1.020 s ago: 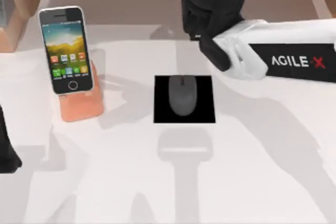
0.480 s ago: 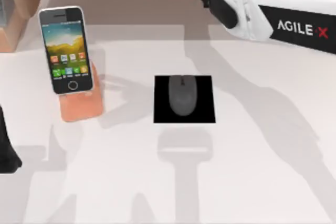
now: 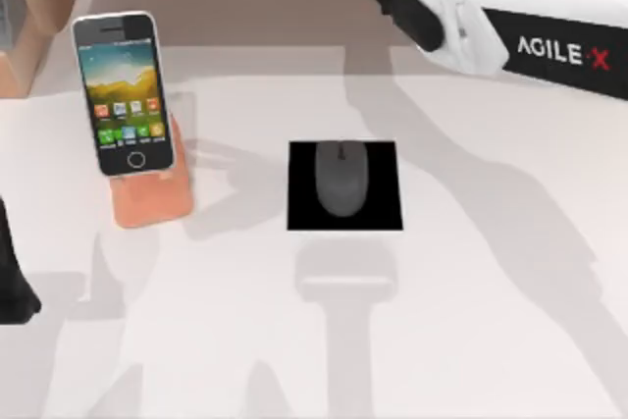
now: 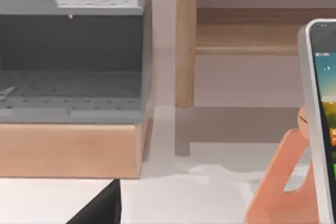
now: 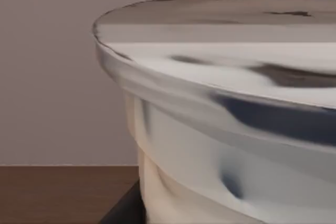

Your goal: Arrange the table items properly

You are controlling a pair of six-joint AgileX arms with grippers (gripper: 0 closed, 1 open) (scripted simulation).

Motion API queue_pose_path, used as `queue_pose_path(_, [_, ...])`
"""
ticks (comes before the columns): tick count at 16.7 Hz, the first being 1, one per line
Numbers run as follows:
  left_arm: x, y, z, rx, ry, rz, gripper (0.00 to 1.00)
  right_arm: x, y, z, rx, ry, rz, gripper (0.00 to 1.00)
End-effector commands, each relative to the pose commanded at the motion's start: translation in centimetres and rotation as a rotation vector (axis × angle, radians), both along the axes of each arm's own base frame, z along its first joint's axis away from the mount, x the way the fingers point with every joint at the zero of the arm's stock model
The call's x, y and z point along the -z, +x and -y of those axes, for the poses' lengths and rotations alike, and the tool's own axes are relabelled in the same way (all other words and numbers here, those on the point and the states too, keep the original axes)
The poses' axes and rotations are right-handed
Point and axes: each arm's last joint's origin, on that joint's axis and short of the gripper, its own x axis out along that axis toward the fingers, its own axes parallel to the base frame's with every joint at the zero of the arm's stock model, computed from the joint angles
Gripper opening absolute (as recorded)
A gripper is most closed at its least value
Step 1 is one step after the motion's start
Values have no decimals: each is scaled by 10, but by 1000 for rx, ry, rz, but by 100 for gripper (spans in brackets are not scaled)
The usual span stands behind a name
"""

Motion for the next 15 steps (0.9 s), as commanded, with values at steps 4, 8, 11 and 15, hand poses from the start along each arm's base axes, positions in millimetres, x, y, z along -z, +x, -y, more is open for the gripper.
queue_pose_path(4, [0,0,0,0,0,0,100,-9,-29,-41,-87,67,12,0])
queue_pose_path(8, [0,0,0,0,0,0,100,-9,-37,-53,-119,88,14,0])
queue_pose_path(11, [0,0,0,0,0,0,100,-8,-12,-18,-40,39,17,0])
queue_pose_path(15, [0,0,0,0,0,0,100,3,3,3,6,-8,-6,0])
